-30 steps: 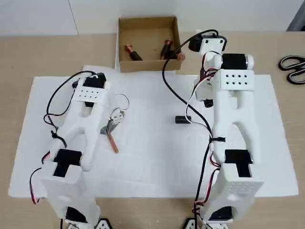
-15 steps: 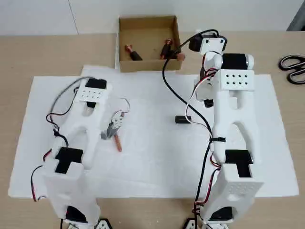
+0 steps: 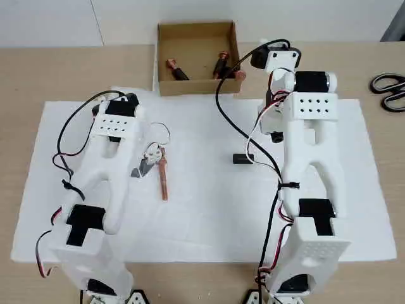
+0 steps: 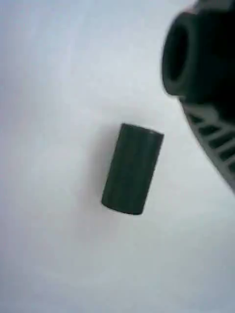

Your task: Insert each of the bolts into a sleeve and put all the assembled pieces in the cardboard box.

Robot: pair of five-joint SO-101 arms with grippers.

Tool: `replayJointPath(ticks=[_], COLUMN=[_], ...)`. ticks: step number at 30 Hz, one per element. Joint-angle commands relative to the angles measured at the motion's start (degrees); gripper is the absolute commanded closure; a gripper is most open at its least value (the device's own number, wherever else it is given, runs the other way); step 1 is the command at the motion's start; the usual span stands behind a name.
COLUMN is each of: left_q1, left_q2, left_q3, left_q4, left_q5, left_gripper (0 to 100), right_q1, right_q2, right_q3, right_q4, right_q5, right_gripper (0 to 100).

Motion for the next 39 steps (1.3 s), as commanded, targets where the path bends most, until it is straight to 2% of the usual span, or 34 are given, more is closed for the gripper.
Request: replayJointPath(ticks=[1,3,6,11,13,18,22,31,39], left_q1=[0.88,1.93,3.43,3.34,3.34,3.43,3.34,3.69,3.96], left_q2=[-3.16,-3.43,-3.43,-3.43,-3.43,-2.99,-2.9,0.09,5.36], left_q3=[-0.31,-0.31,-0.75,-5.05,-6.9,-9.27,-9.45,-9.36,-10.15], left_q4=[0.35,0.26,-0.26,-0.35,1.58,2.11,0.53,0.0,-1.23], left_q5=[-3.34,-5.8,-13.8,-38.68,-41.67,-41.05,-37.27,-31.74,-28.84], left_gripper=[99,99,99,99,99,97,92,98,96], right_q1=[-0.31,-0.31,-0.31,-0.31,-0.31,-0.57,-1.27,-1.8,-1.8], right_q2=[-3.47,-3.47,-2.24,-0.57,-0.48,-0.31,-0.31,-0.31,-0.31], right_q3=[-2.9,-2.9,-2.9,-2.99,-2.99,-2.99,-2.99,-2.99,-2.99], right_q4=[-0.84,-0.84,-0.84,-0.92,-1.36,-2.15,-2.15,-2.86,-2.86], right_q5=[-0.62,-0.62,-0.62,-0.62,-0.62,-0.62,-0.62,-0.62,-0.62], right_gripper=[99.5,99.5,99.5,99.5,99.5,99.5,99.5,99.5,99.5])
